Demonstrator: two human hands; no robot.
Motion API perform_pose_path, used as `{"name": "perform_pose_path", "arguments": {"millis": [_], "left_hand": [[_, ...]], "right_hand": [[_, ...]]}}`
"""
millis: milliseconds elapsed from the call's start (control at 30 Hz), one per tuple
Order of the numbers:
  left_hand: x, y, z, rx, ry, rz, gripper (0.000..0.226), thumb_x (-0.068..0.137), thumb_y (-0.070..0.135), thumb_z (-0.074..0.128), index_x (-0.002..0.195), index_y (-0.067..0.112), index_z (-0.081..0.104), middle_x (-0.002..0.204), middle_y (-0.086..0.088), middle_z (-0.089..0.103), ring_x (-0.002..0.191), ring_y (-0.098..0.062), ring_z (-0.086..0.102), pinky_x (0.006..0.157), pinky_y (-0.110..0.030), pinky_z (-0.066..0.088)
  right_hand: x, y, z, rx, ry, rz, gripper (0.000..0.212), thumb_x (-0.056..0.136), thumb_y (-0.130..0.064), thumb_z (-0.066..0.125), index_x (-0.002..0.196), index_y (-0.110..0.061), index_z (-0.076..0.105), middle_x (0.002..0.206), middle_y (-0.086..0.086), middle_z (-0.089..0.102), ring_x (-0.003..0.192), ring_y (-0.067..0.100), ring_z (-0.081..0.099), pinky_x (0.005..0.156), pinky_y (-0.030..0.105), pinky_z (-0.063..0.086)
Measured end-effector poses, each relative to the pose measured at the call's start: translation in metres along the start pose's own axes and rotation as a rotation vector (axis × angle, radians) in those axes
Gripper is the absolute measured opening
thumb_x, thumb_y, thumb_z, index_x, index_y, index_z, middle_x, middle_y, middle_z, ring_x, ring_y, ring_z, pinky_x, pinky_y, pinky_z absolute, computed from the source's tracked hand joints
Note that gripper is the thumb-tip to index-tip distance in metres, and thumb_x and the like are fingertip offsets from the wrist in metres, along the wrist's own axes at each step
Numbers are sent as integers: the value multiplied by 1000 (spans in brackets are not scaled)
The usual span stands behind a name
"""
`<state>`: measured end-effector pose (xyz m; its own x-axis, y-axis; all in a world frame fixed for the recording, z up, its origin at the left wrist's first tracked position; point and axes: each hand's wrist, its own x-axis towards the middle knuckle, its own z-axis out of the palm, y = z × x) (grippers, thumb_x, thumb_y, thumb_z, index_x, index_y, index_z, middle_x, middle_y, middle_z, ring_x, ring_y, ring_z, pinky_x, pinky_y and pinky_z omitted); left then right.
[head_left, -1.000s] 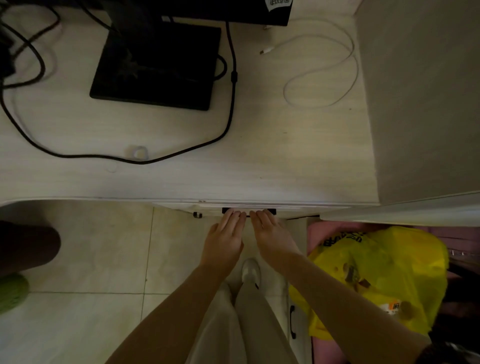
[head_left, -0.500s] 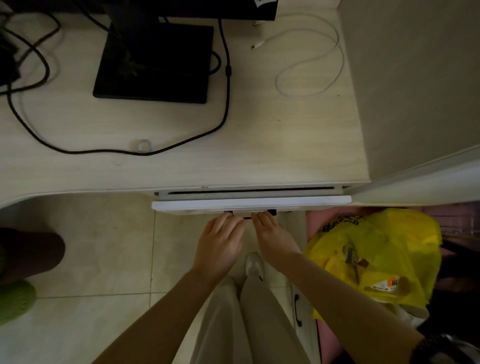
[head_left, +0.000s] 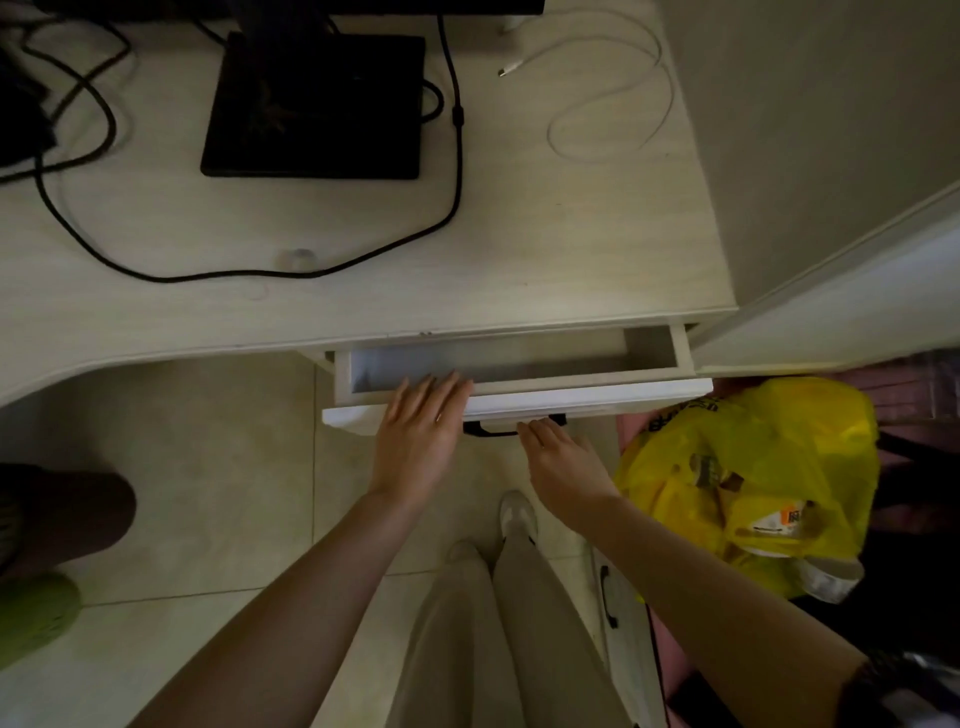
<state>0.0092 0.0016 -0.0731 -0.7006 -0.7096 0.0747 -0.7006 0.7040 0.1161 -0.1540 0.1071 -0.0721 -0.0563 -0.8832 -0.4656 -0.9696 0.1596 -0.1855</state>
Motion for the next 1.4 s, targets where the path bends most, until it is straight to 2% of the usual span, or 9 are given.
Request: {"name": "perform_pose_path", "arguments": {"millis": [133,233,300,433,500,633,933,1133,1400], "left_hand": [[-17,6,4,-16,62,16,47,81,13,69,127,15,57,125,-4,63,110,-27,61,98,-41,45],[-27,11,5,-27,75,4,47,81,12,68,127,15,58,123,-3,64,110,-26,61,99,-41,46],[-32,13,5,-31,81,-2,46,81,11,68,126,16,59,122,-3,64,109,-26,61,99,-41,46],[-40,17,6,-37,118,-11,42,82,11,66,123,17,60,118,-1,65,106,-25,61,97,-40,46],[-44,19,5,-38,132,-15,38,84,12,64,121,18,61,117,0,66,105,-24,60,96,-38,44],[-57,24,2,-40,122,4,33,87,15,59,120,19,62,116,2,65,106,-22,59,95,-36,43],[-100,42,0,-47,100,-7,32,88,14,60,119,19,62,117,1,65,107,-23,59,95,-37,43],[-123,54,-4,-53,64,-14,32,87,15,62,118,20,62,116,3,65,106,-21,59,96,-36,43],[-137,66,-11,-75,15,-35,39,80,12,69,118,18,63,118,0,65,107,-23,60,98,-40,47]], "right_hand": [[-10,-6,8,-185,42,-31,56,87,-9,59,138,-2,38,136,16,50,129,31,45,108,47,37],[-15,-12,16,-304,105,-19,47,70,-6,74,114,3,61,103,18,69,99,32,65,94,46,50],[-15,-15,21,-311,190,-40,37,59,-6,80,94,1,71,82,14,72,78,30,70,83,43,56],[-13,-20,28,-249,237,-74,38,45,-5,85,81,-3,73,70,9,71,63,24,69,63,33,59],[-18,-21,33,-206,240,-65,39,44,-6,85,81,-4,72,71,9,71,63,24,69,61,32,59],[-34,-19,43,-170,254,-72,45,50,-11,87,93,-4,73,83,10,73,75,25,71,69,33,60],[-70,-23,62,-137,237,-104,45,49,-13,86,91,-7,75,78,6,73,70,22,71,61,30,60],[-88,-29,70,-154,218,-113,36,45,-16,87,79,-11,76,67,2,72,60,19,69,47,25,53],[-106,-28,75,-152,198,-126,40,46,-14,86,85,-9,76,72,4,73,63,20,70,50,27,57]]}}
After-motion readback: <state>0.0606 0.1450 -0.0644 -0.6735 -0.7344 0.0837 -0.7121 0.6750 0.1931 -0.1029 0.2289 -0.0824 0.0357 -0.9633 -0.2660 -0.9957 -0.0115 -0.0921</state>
